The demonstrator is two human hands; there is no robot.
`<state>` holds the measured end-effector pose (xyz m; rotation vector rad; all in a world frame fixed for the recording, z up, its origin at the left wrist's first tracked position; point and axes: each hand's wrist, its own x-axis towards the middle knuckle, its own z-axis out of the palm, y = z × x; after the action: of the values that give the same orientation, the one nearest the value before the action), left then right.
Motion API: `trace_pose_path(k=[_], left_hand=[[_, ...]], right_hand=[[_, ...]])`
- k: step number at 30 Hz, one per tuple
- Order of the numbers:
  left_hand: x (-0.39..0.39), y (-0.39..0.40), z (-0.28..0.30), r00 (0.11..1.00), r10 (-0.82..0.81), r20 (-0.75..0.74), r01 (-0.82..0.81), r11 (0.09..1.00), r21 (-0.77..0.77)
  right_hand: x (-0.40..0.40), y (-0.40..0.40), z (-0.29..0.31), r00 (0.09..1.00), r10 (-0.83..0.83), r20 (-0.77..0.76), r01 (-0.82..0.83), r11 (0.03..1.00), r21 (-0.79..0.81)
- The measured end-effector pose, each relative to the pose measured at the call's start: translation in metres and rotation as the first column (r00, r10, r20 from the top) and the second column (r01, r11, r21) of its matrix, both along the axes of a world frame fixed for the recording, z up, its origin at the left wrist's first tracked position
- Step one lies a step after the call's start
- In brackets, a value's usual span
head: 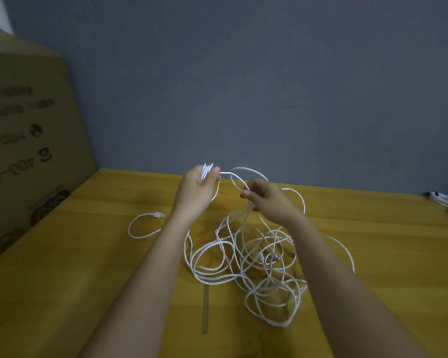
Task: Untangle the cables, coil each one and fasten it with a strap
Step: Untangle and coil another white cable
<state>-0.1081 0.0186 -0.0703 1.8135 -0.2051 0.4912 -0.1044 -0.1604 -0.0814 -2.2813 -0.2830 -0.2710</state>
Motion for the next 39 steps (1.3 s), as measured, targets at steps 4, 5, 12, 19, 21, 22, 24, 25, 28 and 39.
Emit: trace_pose_path(k=[4,5,12,19,21,22,24,25,28,39], left_hand=[[0.000,-0.003,0.042,0.999,-0.043,0.024,0.040,0.995,0.096],[-0.002,-0.006,0.058,0.998,-0.064,0.028,0.060,0.991,0.122],[-0.022,-0.025,0.130,0.993,-0.089,0.079,0.052,0.921,0.385],[-0.051,-0.027,0.152,0.988,-0.065,0.137,0.010,0.931,0.365],[-0.059,-0.031,0.153,0.984,-0.097,0.151,0.034,0.926,0.376],[-0.062,-0.032,0.154,0.981,-0.116,0.157,0.048,0.922,0.385],[-0.069,-0.035,0.158,0.974,-0.144,0.173,0.066,0.918,0.391],[-0.073,-0.035,0.160,0.973,-0.146,0.179,0.066,0.919,0.389],[-0.081,-0.033,0.168,0.969,-0.138,0.205,0.056,0.930,0.364],[-0.094,-0.024,0.173,0.971,-0.227,0.074,0.213,0.964,0.159]], right_hand=[[-0.015,-0.003,0.078,0.995,-0.075,0.066,0.052,0.952,0.303],[-0.022,-0.003,0.099,0.982,-0.128,0.140,0.055,0.897,0.438],[-0.067,-0.021,0.157,0.975,-0.067,-0.213,0.073,0.997,0.019],[-0.100,-0.033,0.160,0.986,-0.156,-0.051,0.160,0.984,0.079],[-0.108,-0.030,0.156,0.989,-0.151,-0.001,0.151,0.987,0.049],[-0.112,-0.026,0.154,0.993,-0.119,-0.023,0.118,0.993,-0.031],[-0.121,-0.017,0.147,0.998,-0.033,-0.056,0.032,0.999,-0.014],[-0.127,-0.010,0.144,0.998,0.029,-0.061,-0.023,0.995,0.099],[-0.148,0.002,0.136,0.977,0.209,-0.030,-0.148,0.778,0.611],[-0.139,-0.046,0.146,0.858,-0.405,0.314,0.396,0.913,0.096]])
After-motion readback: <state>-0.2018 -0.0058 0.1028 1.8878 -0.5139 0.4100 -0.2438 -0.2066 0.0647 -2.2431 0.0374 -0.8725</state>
